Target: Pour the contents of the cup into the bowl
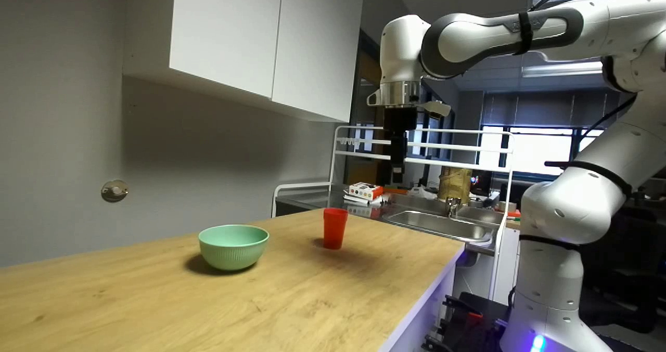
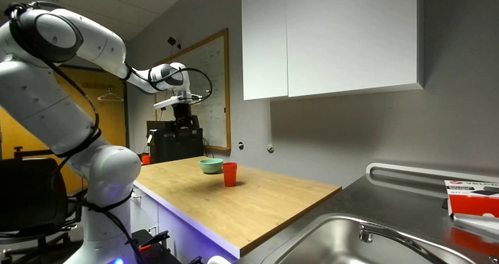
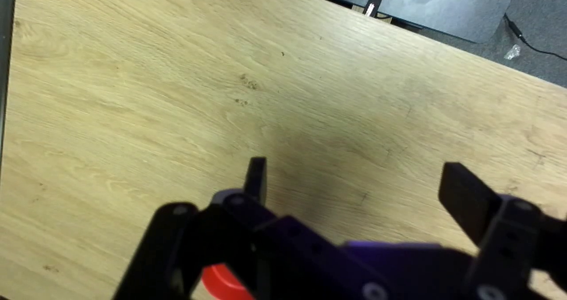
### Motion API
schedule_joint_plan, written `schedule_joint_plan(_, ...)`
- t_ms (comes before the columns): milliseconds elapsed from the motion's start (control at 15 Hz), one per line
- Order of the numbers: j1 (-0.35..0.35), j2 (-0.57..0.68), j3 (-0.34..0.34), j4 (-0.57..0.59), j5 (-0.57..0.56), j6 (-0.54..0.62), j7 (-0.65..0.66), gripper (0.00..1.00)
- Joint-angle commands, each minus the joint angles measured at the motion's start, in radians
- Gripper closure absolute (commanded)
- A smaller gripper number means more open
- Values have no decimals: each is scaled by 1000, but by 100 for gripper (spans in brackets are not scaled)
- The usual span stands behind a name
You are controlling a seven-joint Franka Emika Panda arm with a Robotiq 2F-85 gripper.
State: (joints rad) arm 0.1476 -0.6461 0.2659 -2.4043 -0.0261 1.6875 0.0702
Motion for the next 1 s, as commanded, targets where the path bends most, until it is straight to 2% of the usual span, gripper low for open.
schedule_joint_plan(0, 20, 4, -15, 2, -9, -3, 10, 0)
schedule_joint_plan(400, -13, 58, -25, 14, -28, 48, 48, 0)
schedule_joint_plan(933, -88, 236, -95, 81, -43, 207, 81, 0)
